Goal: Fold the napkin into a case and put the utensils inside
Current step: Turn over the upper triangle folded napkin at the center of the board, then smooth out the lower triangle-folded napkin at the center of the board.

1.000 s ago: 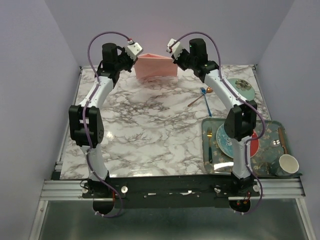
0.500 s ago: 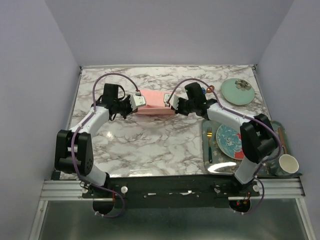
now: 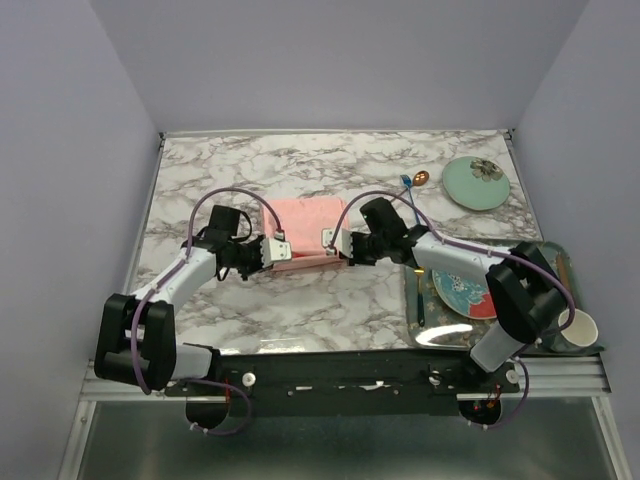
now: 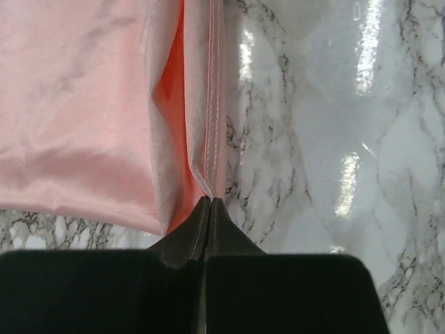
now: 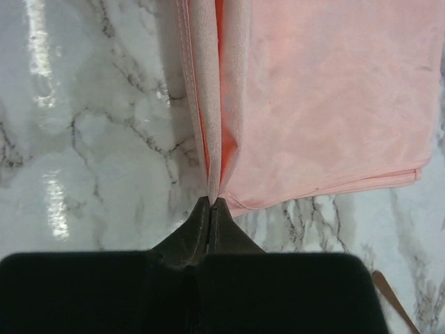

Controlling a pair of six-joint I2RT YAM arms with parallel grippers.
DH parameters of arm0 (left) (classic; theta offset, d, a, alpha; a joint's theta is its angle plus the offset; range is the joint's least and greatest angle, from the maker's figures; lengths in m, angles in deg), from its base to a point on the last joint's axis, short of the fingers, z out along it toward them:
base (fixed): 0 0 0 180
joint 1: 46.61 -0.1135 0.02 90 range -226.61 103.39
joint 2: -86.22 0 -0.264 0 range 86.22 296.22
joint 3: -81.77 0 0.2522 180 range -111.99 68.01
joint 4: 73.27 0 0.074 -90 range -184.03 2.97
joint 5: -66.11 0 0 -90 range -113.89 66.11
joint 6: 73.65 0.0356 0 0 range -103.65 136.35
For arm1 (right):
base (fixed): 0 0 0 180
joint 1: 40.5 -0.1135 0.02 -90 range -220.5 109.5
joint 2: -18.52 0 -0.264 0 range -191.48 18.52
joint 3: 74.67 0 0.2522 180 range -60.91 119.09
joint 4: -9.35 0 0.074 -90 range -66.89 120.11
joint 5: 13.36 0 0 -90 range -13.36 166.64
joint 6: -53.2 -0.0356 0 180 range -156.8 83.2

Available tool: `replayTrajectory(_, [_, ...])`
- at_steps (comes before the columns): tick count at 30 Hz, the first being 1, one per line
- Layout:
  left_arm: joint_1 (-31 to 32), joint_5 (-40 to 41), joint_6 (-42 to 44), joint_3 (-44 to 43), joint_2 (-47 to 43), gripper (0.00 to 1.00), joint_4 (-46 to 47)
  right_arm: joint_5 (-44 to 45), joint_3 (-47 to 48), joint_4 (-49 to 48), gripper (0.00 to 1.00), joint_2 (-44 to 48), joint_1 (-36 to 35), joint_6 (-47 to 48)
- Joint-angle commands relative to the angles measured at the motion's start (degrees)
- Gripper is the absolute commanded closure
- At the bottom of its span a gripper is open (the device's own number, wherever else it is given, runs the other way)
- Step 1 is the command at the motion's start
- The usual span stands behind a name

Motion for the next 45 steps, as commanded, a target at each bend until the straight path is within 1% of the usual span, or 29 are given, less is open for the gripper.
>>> replayTrajectory(1, [1.4, 0.8, 5.5, 2.4, -3.7, 0.84, -4.4, -3.0, -3.1, 4.9, 0.73, 4.9, -2.0, 3.0])
replayTrajectory(2, [1.5, 0.4, 6.5, 2.6, -4.1, 0.7, -5.8, -4.6, -4.7, 5.4, 0.58, 5.8, -2.2, 3.2])
replayTrajectory(3, [1.5, 0.0, 7.6, 2.5, -4.6, 0.48, -7.5, -5.3, -5.5, 5.6, 0.47, 6.8, -2.4, 3.7])
replayTrajectory(4, [1.5, -0.3, 8.6, 2.4, -6.2, 0.42, -11.1, -5.9, -6.2, 5.7, 0.37, 7.9, -2.5, 3.9])
replayTrajectory(5, [1.5, -0.6, 9.2, 2.0, -7.4, 0.38, -13.0, -6.3, -6.7, 6.2, 0.35, 10.0, -2.5, 3.8])
replayTrajectory(6, [1.5, -1.4, 9.4, 1.7, -8.7, 0.3, -15.0, -6.3, -6.5, 7.1, 0.34, 10.8, -2.5, 2.8])
replayTrajectory(7, [1.5, -1.5, 9.5, 1.4, -11.6, 0.29, -18.7, -6.1, -5.9, 8.3, 0.32, 11.5, -2.5, 2.3])
replayTrajectory(8, [1.5, -1.8, 7.7, 0.9, -13.0, 0.29, -19.9, -5.7, -5.3, 11.1, 0.32, 12.7, -2.4, 1.5])
replayTrajectory(9, [1.5, -1.9, 5.4, 0.7, -14.4, 0.3, -19.8, -4.4, -3.9, 12.3, 0.32, 13.3, -2.3, -1.4])
replayTrajectory(11, [1.4, -0.9, 1.0, 0.5, -16.8, 0.34, -17.9, -4.7, -3.1, 14.4, 0.36, 14.1, -1.5, -3.3])
replayTrajectory(12, [1.4, -0.3, -1.9, 0.5, -16.6, 0.41, -17.0, -4.7, -2.3, 14.7, 0.38, 13.8, -0.6, -6.0])
replayTrajectory(14, [1.3, 0.7, -4.8, -0.2, -14.1, 0.5, -14.3, -4.9, -0.4, 15.5, 0.45, 11.9, 0.5, -9.3])
replayTrajectory(15, [1.3, 0.7, -8.2, -0.6, -12.8, 0.59, -13.1, -5.9, 0.9, 16.3, 0.47, 8.6, 1.8, -12.8])
replayTrajectory(16, [1.3, 1.2, -10.1, -1.1, -9.9, 0.64, -10.4, -6.5, 4.7, 17.3, 0.52, 6.8, 2.4, -14.7])
replayTrajectory(18, [1.3, 1.5, -13.0, -3.5, -6.5, 0.72, -8.6, -8.4, 8.9, 20.5, 0.55, 2.9, 3.9, -19.9])
replayTrajectory(19, [1.3, 1.4, -15.0, -4.4, -3.1, 0.78, -7.6, -9.0, 12.1, 21.3, 0.57, 0.0, 4.2, -22.0])
replayTrajectory(21, [1.3, 1.9, -17.2, -7.1, -0.1, 0.82, -6.9, -10.5, 15.0, 22.4, 0.59, -2.7, 5.3, -27.0])
replayTrajectory(22, [1.3, 2.2, -17.7, -7.5, 2.2, 0.83, -6.8, -10.9, 15.9, 22.5, 0.6, -3.6, 5.5, -28.1])
replayTrajectory(27, [1.8, 5.0, -16.3, -7.7, 5.5, 0.84, -6.0, -12.8, 20.9, 25.7, 0.61, -10.6, 5.5, -34.6])
replayTrajectory(33, [3.5, 8.0, -13.3, -6.7, 9.4, 0.83, -5.0, -12.2, 20.6, 26.7, 0.62, -15.9, 5.5, -38.6])
replayTrajectory(37, [4.8, 10.4, -11.6, -6.6, 11.7, 0.84, -6.1, -11.5, 20.5, 28.6, 0.66, -18.4, 5.5, -38.9])
replayTrajectory(39, [5.3, 11.4, -10.4, -6.0, 11.9, 0.84, -7.0, -11.6, 20.2, 30.3, 0.67, -18.3, 5.5, -38.4])
replayTrajectory(45, [5.9, 12.5, -6.8, -4.1, 9.7, 0.85, -9.2, -13.4, 20.3, 32.4, 0.67, -14.4, 6.2, -40.1])
